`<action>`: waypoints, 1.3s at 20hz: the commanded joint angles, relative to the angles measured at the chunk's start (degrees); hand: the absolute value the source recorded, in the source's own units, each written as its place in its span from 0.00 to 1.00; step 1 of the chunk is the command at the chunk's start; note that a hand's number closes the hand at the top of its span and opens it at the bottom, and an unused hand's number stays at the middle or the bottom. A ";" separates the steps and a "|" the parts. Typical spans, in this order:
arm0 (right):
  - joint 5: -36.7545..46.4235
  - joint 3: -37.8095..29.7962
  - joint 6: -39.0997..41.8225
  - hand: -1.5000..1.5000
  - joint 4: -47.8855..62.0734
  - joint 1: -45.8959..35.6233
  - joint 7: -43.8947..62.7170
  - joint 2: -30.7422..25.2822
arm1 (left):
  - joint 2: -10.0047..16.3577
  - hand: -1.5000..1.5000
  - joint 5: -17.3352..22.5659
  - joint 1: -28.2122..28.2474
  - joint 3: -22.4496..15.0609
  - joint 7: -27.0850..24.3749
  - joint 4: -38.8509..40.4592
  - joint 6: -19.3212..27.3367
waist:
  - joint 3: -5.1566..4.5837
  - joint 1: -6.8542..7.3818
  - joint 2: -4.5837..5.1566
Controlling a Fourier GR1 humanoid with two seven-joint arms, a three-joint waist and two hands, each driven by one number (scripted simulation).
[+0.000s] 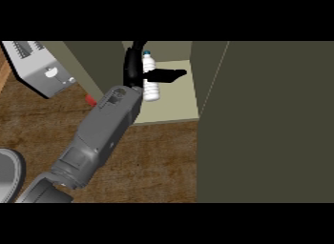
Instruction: Pick up the bottled water, place it into the cabinet and close the cabinet
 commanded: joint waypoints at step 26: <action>-3.65 -4.12 -4.85 0.00 -12.63 3.98 6.41 2.10 | -0.98 0.00 18.75 20.17 -19.72 -9.37 -25.85 -5.10 | 0.06 4.05 -2.00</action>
